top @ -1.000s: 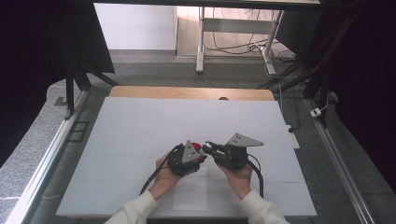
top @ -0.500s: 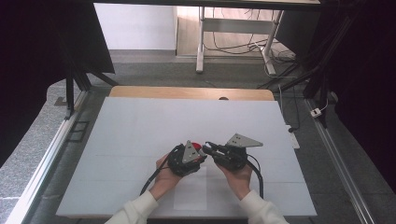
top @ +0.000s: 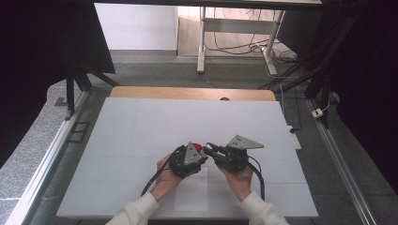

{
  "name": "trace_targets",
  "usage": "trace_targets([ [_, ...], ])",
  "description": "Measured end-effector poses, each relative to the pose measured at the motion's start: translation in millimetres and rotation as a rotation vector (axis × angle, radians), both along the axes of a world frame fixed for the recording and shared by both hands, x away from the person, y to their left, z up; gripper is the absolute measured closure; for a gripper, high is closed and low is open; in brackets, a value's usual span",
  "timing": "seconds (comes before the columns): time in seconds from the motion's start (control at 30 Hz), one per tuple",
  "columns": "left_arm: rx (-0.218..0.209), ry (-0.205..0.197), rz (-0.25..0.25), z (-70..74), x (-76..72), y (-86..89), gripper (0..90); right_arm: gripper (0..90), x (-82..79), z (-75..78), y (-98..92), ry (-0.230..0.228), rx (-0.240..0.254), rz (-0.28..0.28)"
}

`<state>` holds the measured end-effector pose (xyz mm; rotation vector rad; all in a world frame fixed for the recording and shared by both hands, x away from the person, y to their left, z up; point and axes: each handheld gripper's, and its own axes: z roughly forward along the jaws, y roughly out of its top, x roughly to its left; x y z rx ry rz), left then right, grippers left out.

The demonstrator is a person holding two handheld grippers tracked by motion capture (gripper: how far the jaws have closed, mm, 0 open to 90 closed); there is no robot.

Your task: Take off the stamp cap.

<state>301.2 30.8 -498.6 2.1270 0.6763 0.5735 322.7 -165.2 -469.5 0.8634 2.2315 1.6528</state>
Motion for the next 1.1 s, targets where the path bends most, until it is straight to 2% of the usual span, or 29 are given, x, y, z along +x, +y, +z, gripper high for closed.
trace_targets([
  [0.17,0.019,-0.007,0.003,-0.5,-0.7,-0.1,65.0,75.2,-2.2,-1.1,1.1,-0.01,-0.007,-0.007],
  [0.33,0.013,-0.014,0.001,-1.2,-0.8,0.0,65.1,75.3,-2.5,-1.0,1.0,-0.012,-0.011,-0.01],
  [0.63,0.034,-0.025,-0.008,-3.0,-1.7,-0.7,65.4,75.3,-1.6,-0.3,0.9,0.006,-0.022,-0.007],
  [0.83,0.018,-0.024,-0.004,-3.5,-1.7,-0.2,65.4,75.4,-2.5,-0.5,1.2,0.0,-0.018,-0.013],
  [1.1,0.02,-0.026,-0.001,-6.1,-2.7,-1.1,65.6,75.4,-3.4,-1.5,1.5,0.005,-0.027,-0.016],
])
